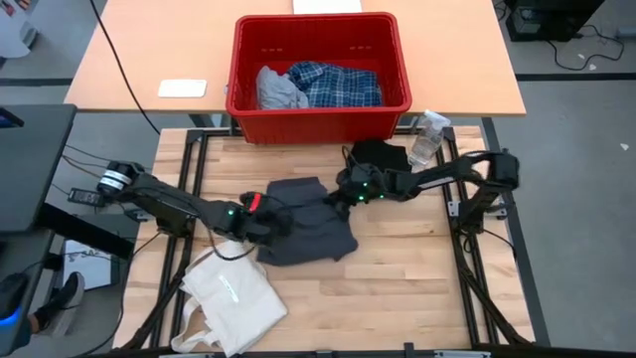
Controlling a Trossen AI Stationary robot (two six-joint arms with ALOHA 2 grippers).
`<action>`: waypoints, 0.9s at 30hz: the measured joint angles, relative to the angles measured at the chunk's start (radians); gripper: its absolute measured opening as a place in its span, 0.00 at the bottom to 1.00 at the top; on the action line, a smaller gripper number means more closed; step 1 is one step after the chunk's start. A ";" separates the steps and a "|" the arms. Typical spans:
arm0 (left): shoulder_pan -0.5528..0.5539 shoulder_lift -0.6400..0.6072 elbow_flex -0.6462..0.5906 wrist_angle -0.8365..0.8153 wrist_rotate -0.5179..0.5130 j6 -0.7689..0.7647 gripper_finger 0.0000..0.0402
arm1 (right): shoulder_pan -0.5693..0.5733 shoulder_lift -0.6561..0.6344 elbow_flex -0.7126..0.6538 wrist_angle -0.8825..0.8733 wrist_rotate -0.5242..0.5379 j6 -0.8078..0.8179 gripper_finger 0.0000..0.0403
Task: Fold Laundry from Bin
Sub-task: Fold the gray shorts
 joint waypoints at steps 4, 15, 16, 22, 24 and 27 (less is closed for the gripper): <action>0.066 0.032 -0.098 0.022 0.019 -0.006 0.08 | -0.019 0.121 0.015 0.042 0.020 0.073 0.20; 0.173 -0.039 0.024 -0.036 0.151 0.247 0.39 | -0.042 -0.035 0.043 -0.084 -0.015 0.238 0.59; 0.181 -0.047 0.042 -0.073 0.140 0.272 0.41 | -0.045 -0.061 0.044 -0.096 -0.016 0.261 0.62; 0.238 -0.124 0.061 -0.135 0.171 0.356 0.55 | -0.039 -0.132 0.043 -0.214 -0.030 0.375 0.79; 0.270 -0.137 0.017 -0.139 0.230 0.387 0.59 | -0.026 -0.115 0.044 -0.238 -0.023 0.414 0.83; 0.323 -0.157 -0.058 -0.039 0.345 0.420 0.62 | 0.001 -0.091 0.043 -0.262 -0.025 0.469 0.87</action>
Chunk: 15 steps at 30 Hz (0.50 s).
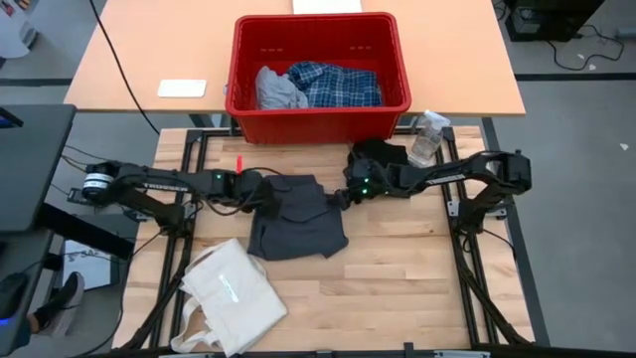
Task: Fold Laundry from Bin
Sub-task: Fold the gray shorts, then stack the folded gray shorts on top of the folded black shirt
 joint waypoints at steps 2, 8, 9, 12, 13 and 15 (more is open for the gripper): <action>0.024 -0.011 -0.045 0.015 0.055 0.023 0.64 | 0.018 0.017 0.000 -0.028 0.002 0.028 0.88; 0.104 -0.036 -0.160 0.214 0.172 0.084 0.70 | 0.075 0.103 -0.001 0.022 0.014 0.116 0.88; 0.118 -0.033 -0.191 0.261 0.206 0.096 0.70 | 0.083 0.126 0.000 0.044 0.015 0.131 0.88; 0.162 -0.025 -0.292 0.424 0.313 0.106 0.71 | 0.095 0.192 0.000 0.120 0.015 0.161 0.88; 0.175 -0.023 -0.325 0.481 0.340 0.104 0.71 | 0.098 0.213 0.000 0.160 0.017 0.175 0.88; 0.202 -0.026 -0.384 0.536 0.376 0.099 0.71 | 0.102 0.251 0.002 0.235 0.020 0.189 0.87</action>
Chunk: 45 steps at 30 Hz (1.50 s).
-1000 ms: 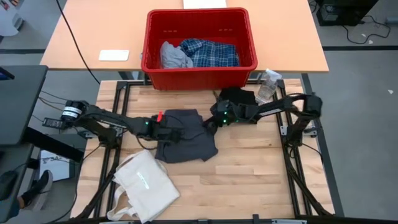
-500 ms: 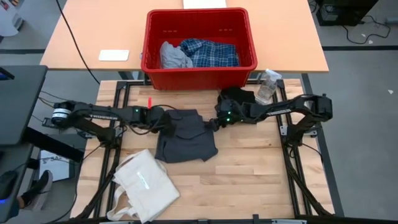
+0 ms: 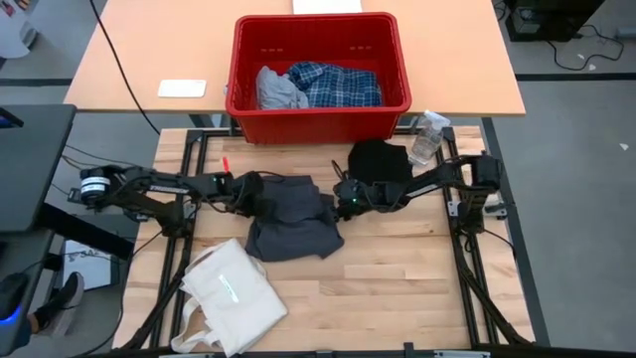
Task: Fold Laundry from Bin
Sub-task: Stack the folded gray shorts on top of the folded black shirt
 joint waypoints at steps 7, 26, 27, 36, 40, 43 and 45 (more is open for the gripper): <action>0.035 0.016 -0.091 0.146 0.002 0.063 0.52 | 0.007 0.106 0.005 0.143 0.021 0.096 0.68; 0.015 0.021 -0.080 0.531 0.059 0.329 0.08 | 0.038 -0.105 0.070 -0.305 0.203 -0.002 0.06; 0.015 0.021 -0.068 0.549 0.060 0.342 0.08 | 0.042 -0.133 0.071 -0.349 0.229 -0.012 0.06; 0.017 0.057 0.128 0.596 -0.012 0.567 0.08 | 0.067 -0.394 0.074 -0.709 0.445 -0.081 0.06; 0.026 0.175 0.275 0.594 -0.019 0.613 0.08 | 0.063 -0.503 0.074 -0.869 0.510 -0.089 0.06; 0.033 0.299 0.417 0.591 -0.019 0.635 0.08 | 0.055 -0.574 0.074 -1.002 0.554 -0.087 0.06; 0.039 0.379 0.517 0.585 -0.018 0.651 0.08 | 0.051 -0.621 0.074 -1.098 0.590 -0.069 0.06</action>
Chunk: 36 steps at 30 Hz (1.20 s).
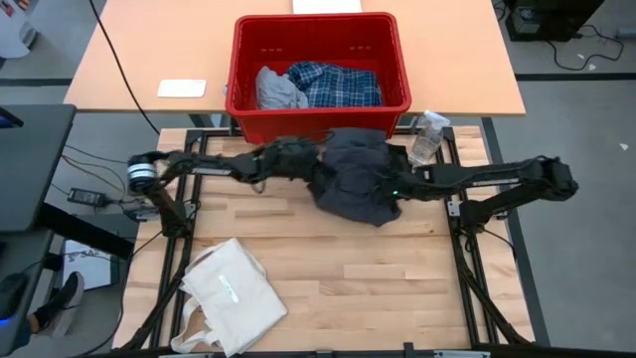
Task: Fold Laundry from Bin
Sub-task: Stack the folded gray shorts on top of the folded black shirt
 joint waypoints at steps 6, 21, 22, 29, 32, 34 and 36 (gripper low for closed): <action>0.023 0.221 0.323 -0.081 0.013 0.046 0.09 | -0.032 -0.107 0.000 -0.244 0.095 0.021 0.06; 0.131 0.560 0.627 -0.296 0.018 -0.088 0.09 | -0.433 -0.107 -0.286 0.103 -0.101 -0.303 0.06; 0.137 0.568 0.627 -0.313 0.025 -0.105 0.09 | -0.452 -0.109 -0.292 0.106 -0.141 -0.311 0.08; 0.146 0.577 0.627 -0.350 0.059 -0.124 0.10 | -0.453 -0.211 -0.210 -0.068 -0.340 -0.270 0.45; 0.147 0.577 0.626 -0.353 0.051 -0.130 0.10 | -0.415 -0.290 -0.130 -0.085 -0.323 -0.249 0.57; 0.147 0.577 0.626 -0.354 0.050 -0.132 0.10 | -0.393 -0.323 -0.096 -0.032 -0.298 -0.260 0.61; 0.147 0.577 0.626 -0.355 0.050 -0.127 0.10 | -0.399 -0.321 -0.088 0.056 -0.304 -0.314 0.61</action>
